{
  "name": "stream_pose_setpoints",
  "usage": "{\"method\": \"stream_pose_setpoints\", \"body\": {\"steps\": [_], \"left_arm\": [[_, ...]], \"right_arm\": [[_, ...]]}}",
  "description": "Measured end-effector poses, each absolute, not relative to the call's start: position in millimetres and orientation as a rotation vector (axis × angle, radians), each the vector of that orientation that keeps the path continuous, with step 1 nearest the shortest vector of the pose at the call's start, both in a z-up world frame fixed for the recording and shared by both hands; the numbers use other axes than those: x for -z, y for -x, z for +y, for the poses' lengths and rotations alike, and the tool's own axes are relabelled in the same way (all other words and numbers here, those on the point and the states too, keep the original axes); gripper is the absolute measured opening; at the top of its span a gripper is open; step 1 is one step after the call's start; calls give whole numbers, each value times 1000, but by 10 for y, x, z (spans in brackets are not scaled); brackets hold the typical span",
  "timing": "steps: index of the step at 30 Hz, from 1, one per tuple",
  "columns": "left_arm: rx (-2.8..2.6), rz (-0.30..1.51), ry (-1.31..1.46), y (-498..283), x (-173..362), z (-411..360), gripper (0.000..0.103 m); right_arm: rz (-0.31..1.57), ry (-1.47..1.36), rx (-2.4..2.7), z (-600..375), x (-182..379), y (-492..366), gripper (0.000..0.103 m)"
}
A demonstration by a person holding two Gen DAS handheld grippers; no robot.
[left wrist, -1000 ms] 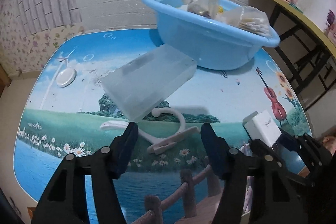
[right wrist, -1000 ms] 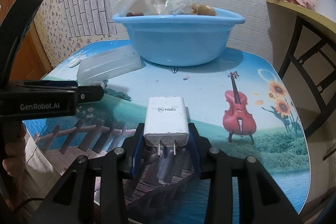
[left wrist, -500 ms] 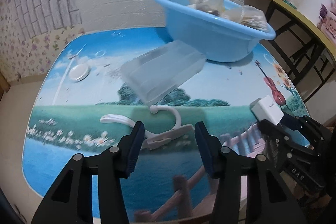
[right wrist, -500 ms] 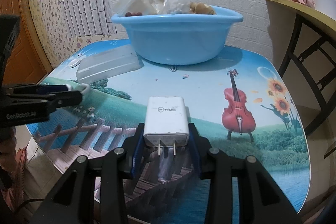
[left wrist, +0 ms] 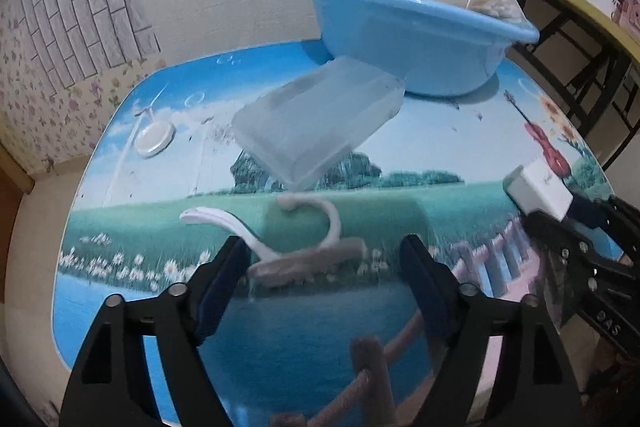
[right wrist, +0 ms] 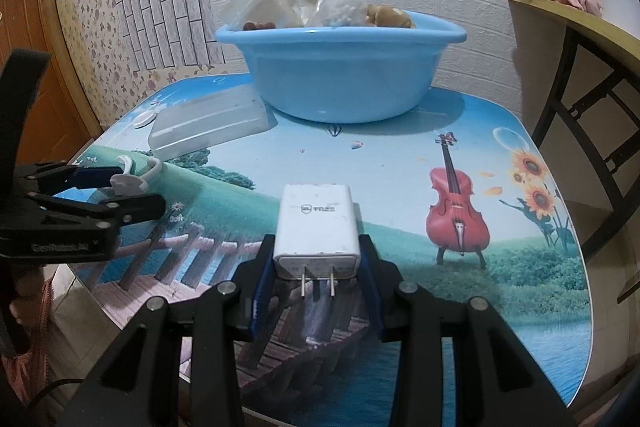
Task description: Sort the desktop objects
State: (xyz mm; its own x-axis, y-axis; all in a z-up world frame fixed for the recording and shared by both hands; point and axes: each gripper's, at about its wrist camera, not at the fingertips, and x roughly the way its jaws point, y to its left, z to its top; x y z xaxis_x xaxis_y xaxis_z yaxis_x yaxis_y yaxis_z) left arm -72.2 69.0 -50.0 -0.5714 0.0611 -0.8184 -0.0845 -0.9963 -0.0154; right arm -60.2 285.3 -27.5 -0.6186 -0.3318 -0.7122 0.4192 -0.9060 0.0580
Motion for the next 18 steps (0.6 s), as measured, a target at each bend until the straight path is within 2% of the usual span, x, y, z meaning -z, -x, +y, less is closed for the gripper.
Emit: {"method": "stream_pose_setpoints", "body": {"steps": [2, 3, 4, 5, 13, 18], "left_arm": [[-2727, 33, 1396, 738, 503, 671, 79], [-2735, 35, 1388, 742, 504, 661, 72], [-2749, 38, 1378, 735, 499, 645, 57], [-2762, 32, 1369, 730, 491, 618, 52], [-2738, -66, 1333, 712, 453, 483, 51], [-2753, -68, 1267, 631, 218, 475, 51]], "right_arm": [[158, -1066, 2497, 2856, 275, 602, 38], [157, -1066, 2497, 2855, 275, 602, 38], [156, -1066, 2497, 2856, 275, 602, 38], [155, -1066, 2497, 2853, 273, 601, 38], [149, -1046, 2501, 2850, 228, 581, 38], [140, -1017, 2504, 2873, 67, 561, 38]]}}
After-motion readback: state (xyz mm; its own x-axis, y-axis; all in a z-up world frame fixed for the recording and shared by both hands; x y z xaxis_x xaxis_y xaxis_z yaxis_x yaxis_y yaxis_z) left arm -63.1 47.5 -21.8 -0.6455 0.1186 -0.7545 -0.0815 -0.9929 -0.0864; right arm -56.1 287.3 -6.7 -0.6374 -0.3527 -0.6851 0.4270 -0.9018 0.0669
